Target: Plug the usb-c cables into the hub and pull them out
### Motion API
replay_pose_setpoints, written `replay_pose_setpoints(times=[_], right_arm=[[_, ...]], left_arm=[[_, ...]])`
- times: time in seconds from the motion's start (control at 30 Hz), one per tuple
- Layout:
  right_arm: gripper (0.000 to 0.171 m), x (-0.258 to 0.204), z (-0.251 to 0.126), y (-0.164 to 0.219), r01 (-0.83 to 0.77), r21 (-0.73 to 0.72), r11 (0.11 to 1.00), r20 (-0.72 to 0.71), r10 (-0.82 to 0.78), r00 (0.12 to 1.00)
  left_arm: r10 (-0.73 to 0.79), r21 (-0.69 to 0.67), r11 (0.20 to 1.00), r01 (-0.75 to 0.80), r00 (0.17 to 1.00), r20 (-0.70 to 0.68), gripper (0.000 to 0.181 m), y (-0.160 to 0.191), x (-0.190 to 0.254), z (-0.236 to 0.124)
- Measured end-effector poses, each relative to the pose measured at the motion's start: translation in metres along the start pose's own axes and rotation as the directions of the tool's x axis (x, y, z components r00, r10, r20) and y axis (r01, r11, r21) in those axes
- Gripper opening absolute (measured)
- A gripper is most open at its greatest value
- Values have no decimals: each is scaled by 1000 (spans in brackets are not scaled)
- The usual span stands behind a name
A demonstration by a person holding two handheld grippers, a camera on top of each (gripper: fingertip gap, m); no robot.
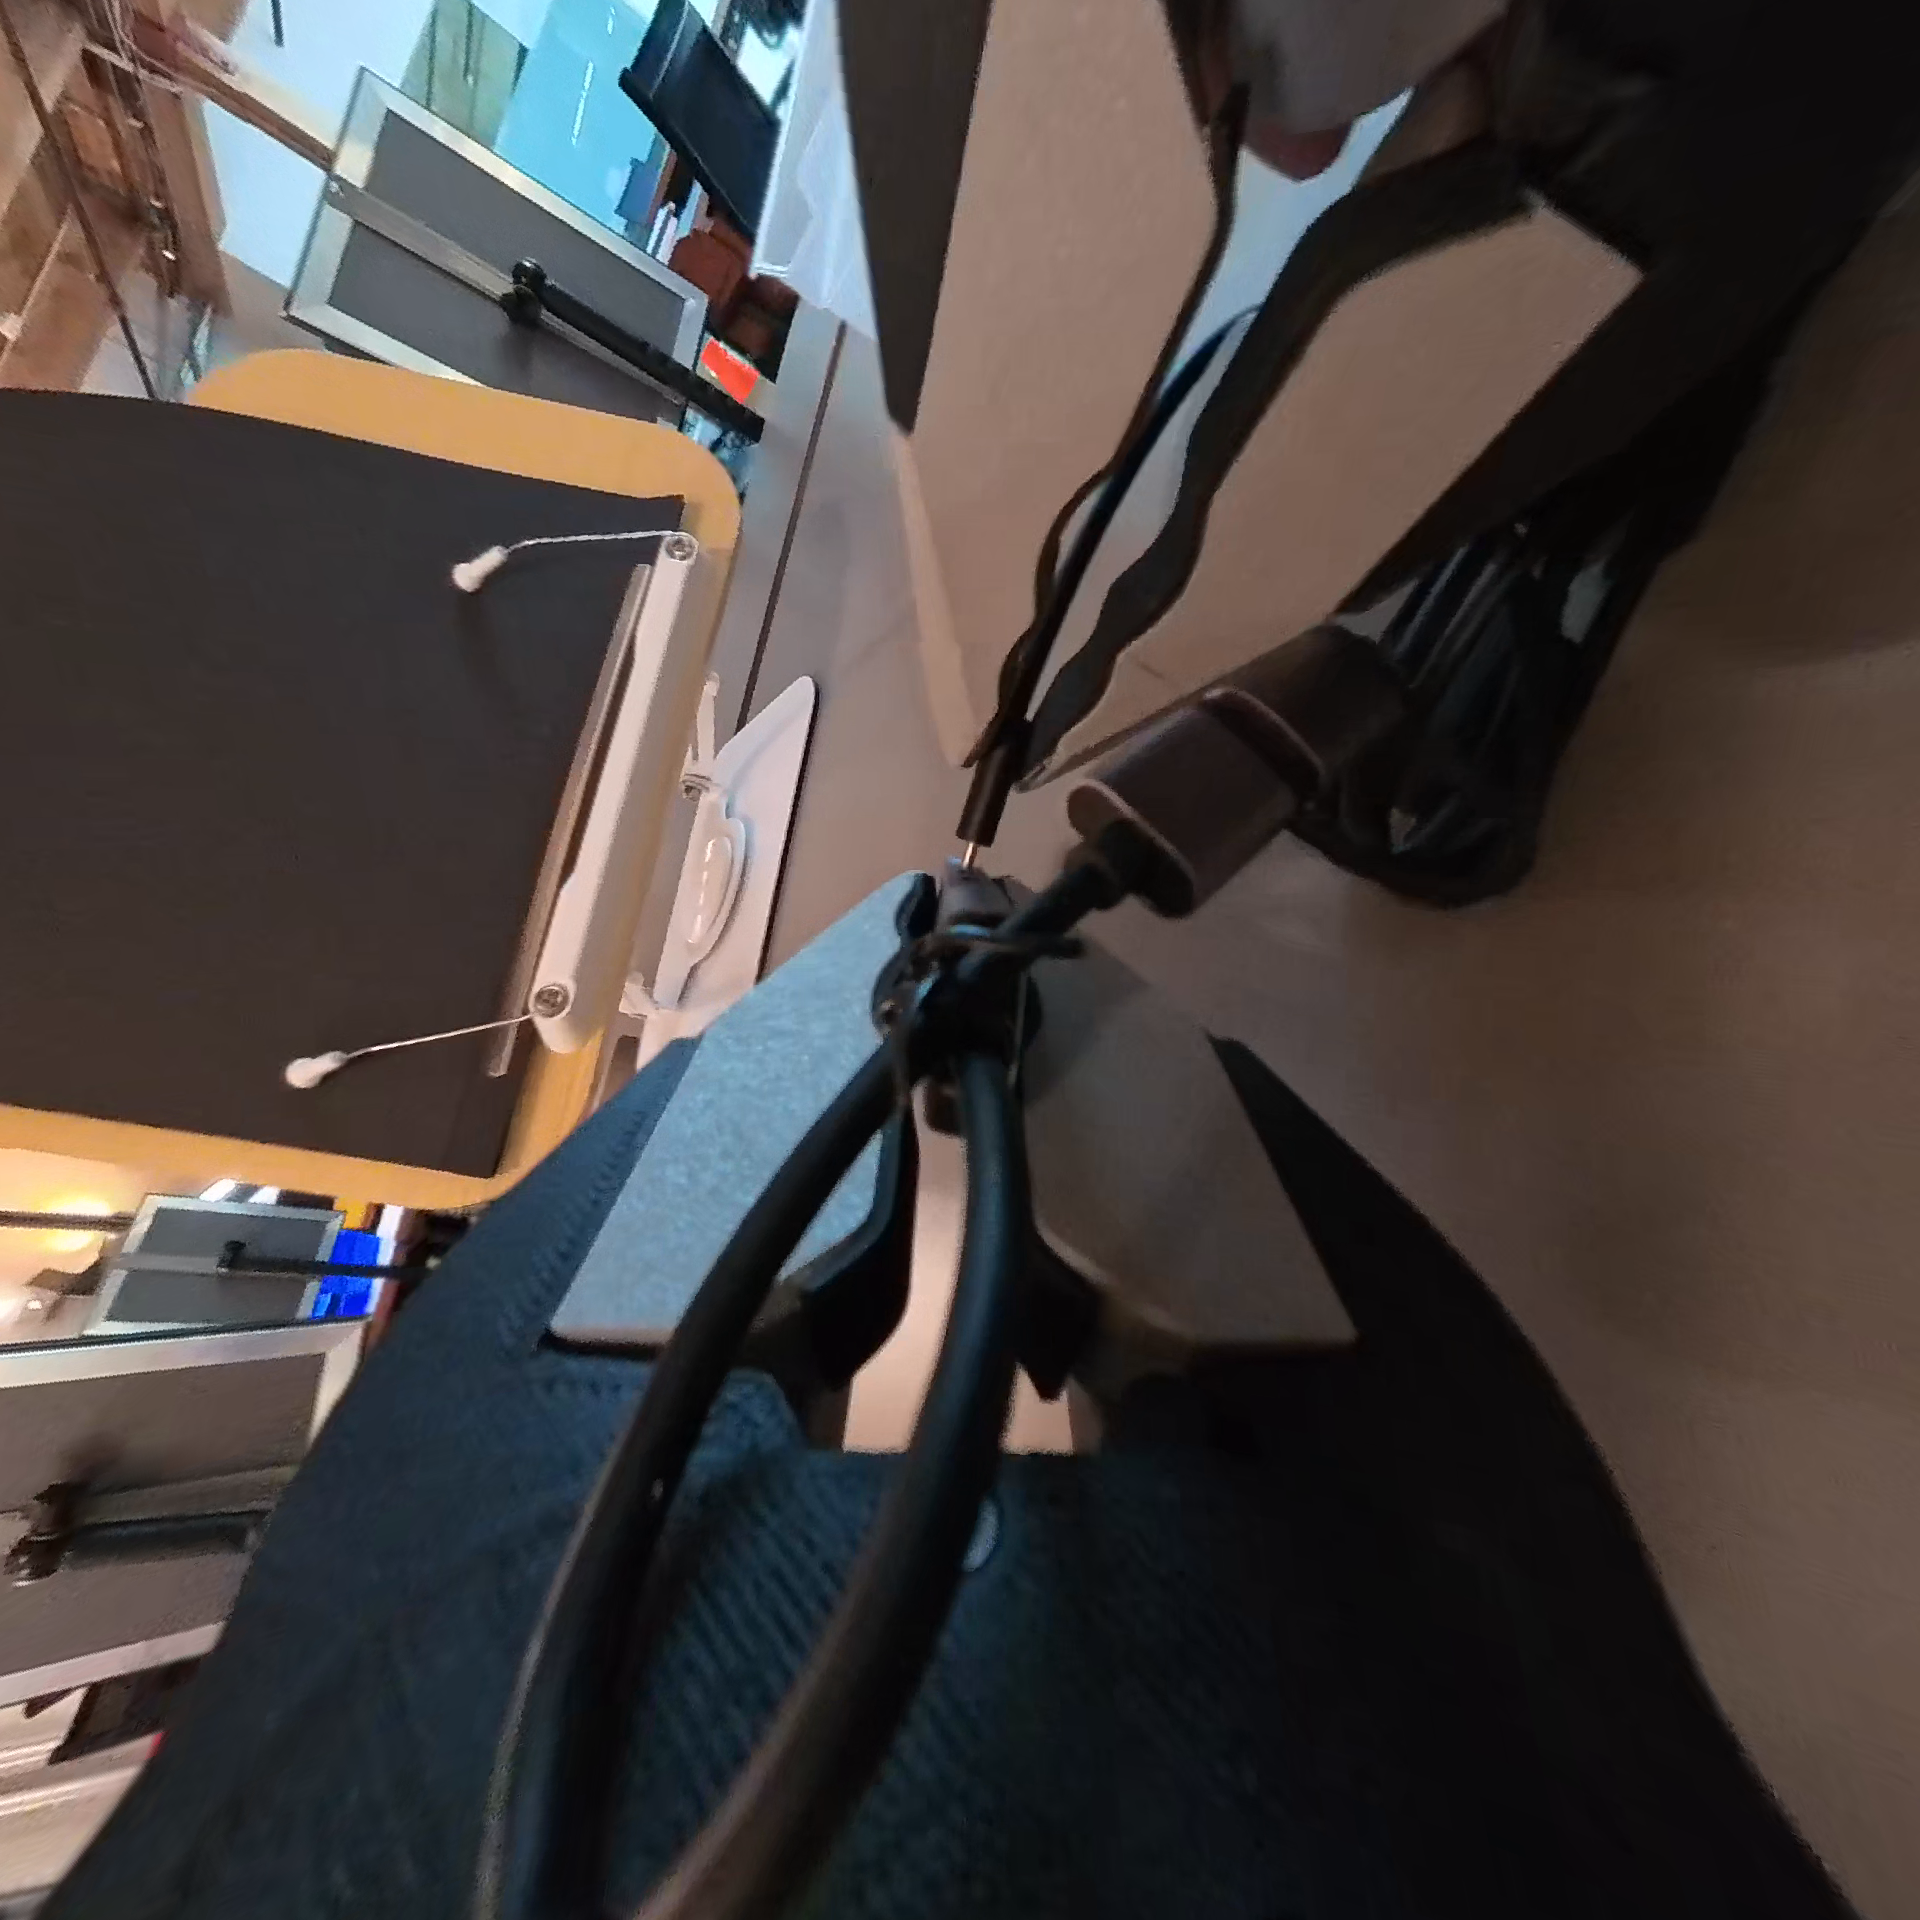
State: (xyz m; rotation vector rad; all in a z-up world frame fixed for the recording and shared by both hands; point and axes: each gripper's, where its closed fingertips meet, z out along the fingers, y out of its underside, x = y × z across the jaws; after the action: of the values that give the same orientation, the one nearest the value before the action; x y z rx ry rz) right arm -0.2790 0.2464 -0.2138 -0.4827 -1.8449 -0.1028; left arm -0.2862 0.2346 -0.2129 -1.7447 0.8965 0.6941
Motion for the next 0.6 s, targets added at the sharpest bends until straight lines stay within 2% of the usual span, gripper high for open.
replay_pose_setpoints(times=[0.13, 0.3, 0.4, 0.6], right_arm=[[3, -1, -2, -2, -1, 2, 1000, -9, 1, 1000], [4, -4, -2, -3, -23, 28, 999, 24, 23, 999], [5, -1, -1, -2, -8, 34, 999, 3, 8, 1000], [5, 5, -6, -10, -106, 110, 988, 32, 103, 994]], left_arm=[[-2, 4, 1000, 2, 1000, -7, 7, -3, 2, -2], [-36, 133, 990, 42, 998, -47, 6, -30, 9, -8], [-29, 142, 989, 36, 998, -51, 6, -28, 7, -6], [-110, 221, 967, 125, 991, -79, 7, -27, -1, -17]])
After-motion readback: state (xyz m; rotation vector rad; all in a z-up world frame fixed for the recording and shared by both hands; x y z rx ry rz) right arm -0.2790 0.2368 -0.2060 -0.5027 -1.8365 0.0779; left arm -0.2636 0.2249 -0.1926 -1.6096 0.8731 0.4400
